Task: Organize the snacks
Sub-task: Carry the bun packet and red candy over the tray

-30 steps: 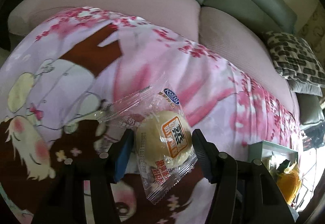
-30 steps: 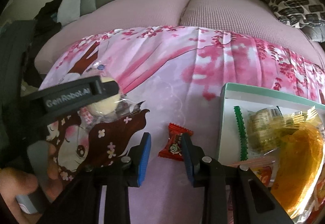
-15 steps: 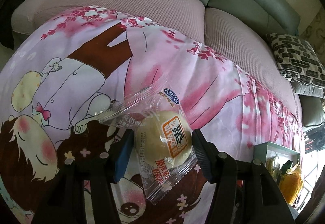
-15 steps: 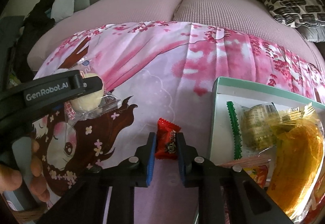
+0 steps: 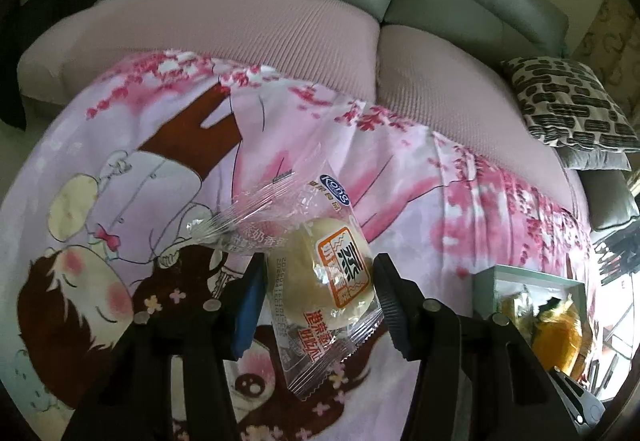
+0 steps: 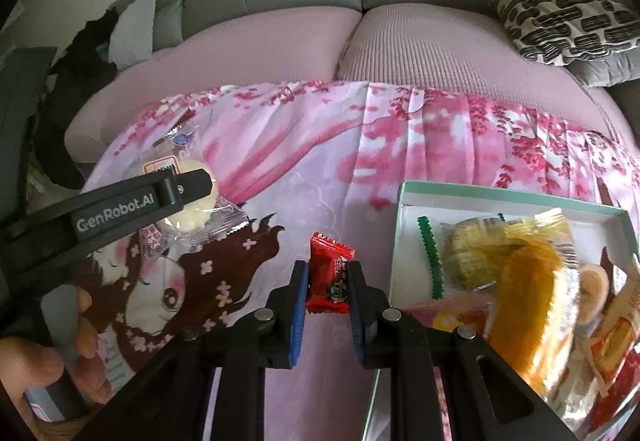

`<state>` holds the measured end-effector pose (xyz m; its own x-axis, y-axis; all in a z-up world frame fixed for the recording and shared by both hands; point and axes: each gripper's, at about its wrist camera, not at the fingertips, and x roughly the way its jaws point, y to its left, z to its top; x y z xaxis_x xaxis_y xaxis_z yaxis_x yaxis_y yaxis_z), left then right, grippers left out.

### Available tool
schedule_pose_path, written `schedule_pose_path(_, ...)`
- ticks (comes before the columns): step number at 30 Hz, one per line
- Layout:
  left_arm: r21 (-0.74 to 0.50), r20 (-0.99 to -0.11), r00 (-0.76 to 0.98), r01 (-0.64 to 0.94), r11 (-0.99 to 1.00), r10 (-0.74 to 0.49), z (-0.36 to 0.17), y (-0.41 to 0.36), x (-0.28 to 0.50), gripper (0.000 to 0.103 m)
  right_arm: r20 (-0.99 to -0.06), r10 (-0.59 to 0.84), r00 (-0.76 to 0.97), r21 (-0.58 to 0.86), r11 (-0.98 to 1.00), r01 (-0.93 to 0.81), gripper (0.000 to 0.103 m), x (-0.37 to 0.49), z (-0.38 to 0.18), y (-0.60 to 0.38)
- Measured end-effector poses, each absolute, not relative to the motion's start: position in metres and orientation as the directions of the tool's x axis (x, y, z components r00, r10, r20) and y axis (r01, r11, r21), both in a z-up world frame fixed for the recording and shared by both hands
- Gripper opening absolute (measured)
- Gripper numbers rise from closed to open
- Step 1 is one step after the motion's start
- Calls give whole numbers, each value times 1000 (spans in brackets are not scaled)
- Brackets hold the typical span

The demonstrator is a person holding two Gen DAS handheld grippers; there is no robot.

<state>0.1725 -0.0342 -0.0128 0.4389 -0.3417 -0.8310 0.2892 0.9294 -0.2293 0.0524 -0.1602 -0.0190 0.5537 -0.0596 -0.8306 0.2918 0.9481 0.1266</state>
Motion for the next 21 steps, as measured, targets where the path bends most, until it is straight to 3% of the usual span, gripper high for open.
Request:
schedule_pose_path(10,-235,-783,495,327,915,-378,35,-32,137,55,-803,-71,592,153,935,319,20,18,7,-168)
schedule_pose_path(21,-296,-728,435,499,815,-530,60,-66,78,55,-767,-169,620,156,887,435,21,-48,34,-205)
